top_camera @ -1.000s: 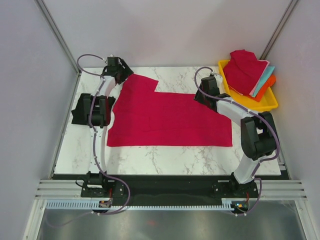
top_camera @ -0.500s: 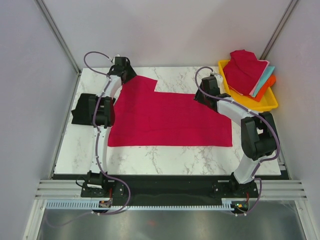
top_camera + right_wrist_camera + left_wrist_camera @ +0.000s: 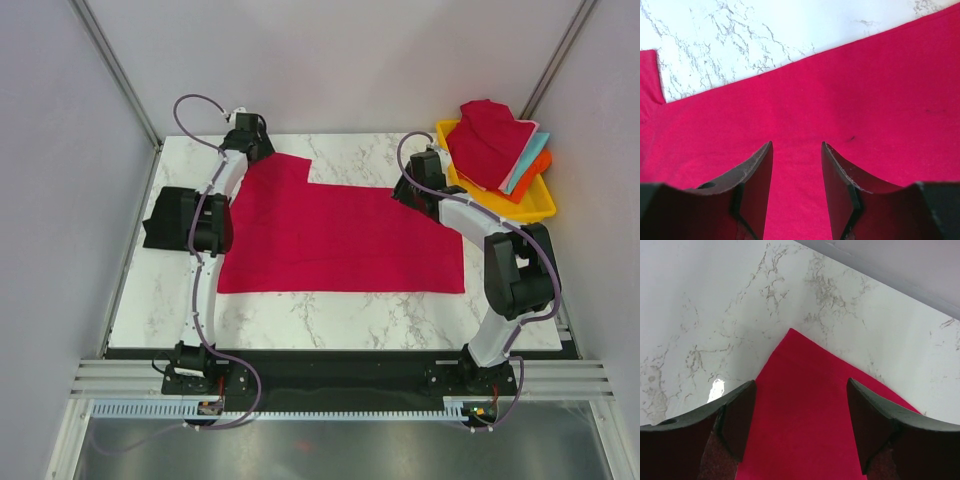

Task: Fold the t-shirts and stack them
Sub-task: Fold the tshirt

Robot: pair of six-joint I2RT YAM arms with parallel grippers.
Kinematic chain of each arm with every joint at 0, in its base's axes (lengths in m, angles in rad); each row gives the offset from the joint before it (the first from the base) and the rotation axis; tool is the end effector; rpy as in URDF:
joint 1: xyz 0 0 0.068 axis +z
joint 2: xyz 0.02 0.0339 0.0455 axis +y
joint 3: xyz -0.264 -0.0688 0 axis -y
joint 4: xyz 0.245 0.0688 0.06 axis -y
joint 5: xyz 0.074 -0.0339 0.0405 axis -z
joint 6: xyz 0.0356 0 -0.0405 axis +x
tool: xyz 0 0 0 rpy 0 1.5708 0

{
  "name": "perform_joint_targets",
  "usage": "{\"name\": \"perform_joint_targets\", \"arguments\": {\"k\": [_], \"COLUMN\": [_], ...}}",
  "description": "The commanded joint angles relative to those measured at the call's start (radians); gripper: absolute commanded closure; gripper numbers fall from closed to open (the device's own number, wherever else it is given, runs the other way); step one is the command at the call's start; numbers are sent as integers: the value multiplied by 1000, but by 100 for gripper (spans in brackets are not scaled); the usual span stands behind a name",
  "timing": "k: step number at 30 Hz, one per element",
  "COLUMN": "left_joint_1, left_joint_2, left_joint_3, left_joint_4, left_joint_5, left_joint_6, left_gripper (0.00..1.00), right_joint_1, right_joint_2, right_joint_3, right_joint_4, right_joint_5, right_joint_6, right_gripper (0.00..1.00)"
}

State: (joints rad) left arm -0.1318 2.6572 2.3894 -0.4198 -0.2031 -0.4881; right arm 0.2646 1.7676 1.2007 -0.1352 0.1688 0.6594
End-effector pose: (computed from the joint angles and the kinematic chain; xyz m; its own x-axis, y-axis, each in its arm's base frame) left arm 0.5857 -0.0704 0.1604 -0.5436 -0.3913 -0.7426 -0.3178 0.9148 -0.2493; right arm 0.3817 0.0972 0.2210 -0.5748 0.4700 -0.6699 0.2760 0.8820 0.3820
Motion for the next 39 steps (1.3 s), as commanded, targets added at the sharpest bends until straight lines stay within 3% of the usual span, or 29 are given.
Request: {"name": "perform_joint_targets", "arguments": {"k": [1,6,12,19,27,33,39], "left_joint_1": [-35,-48,-55,-66,-66,-75,-69], "left_joint_2": [-19,-17,-5,0,7,15,36], "left_joint_3": [57,62,79,80,91,109,142], "left_joint_4": [1,4,3,-11,-83,-91,-108], "left_joint_5": [-146,-173,-168,-217,-147,-101,-58], "left_joint_6": [146,175,221,295,361,385,398], "left_gripper": [19,18,30,25,24,37,39], "right_joint_1": [-8,-18,-27,-38,-54,-64,-68], "right_joint_2": [-45,-43,-46,-51,-66,-68,-69], "right_joint_3": [-12,-15,-23,-30,-52,-62,-73], "right_joint_4": [19,23,29,36,52,65,74], "right_joint_5": [-25,-48,-63,-89,-126,-150,-161], "right_joint_6": [14,20,26,34,51,62,65], "right_gripper": [49,49,49,49,49,49,49]}}
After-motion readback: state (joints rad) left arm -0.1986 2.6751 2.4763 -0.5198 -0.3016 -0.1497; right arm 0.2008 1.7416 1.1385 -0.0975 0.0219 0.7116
